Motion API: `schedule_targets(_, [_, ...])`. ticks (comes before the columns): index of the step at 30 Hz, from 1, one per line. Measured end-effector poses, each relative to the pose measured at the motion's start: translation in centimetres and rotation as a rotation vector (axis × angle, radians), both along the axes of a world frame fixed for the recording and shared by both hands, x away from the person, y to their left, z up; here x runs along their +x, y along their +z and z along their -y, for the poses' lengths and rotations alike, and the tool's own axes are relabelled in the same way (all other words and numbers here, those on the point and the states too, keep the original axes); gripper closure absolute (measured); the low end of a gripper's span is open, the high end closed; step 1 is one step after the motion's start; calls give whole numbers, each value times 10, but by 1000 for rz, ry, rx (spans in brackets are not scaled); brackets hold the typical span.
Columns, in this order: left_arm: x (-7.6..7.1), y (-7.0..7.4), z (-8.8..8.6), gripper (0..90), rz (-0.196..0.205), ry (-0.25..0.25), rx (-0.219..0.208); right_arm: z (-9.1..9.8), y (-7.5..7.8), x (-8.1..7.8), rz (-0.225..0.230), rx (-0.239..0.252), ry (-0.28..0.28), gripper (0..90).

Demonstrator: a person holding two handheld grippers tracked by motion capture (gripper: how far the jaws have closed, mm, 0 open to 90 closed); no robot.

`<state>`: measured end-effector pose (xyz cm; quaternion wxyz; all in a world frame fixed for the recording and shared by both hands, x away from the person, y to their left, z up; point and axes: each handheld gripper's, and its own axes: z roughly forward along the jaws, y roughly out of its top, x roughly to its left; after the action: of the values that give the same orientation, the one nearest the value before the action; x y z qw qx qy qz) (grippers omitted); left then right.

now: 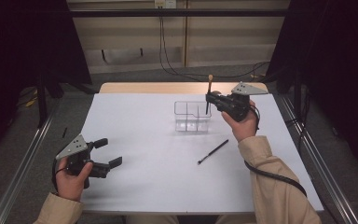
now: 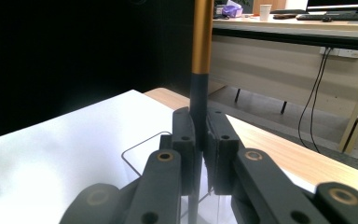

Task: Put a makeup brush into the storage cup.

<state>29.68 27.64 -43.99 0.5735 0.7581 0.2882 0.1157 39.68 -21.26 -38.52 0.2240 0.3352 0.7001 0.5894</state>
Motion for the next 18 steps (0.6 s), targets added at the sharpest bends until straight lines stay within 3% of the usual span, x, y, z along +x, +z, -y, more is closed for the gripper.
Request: schedule_targets(18, [0,-1,1,10,1,4,3,-5,1,10,-2,-10,-19,835])
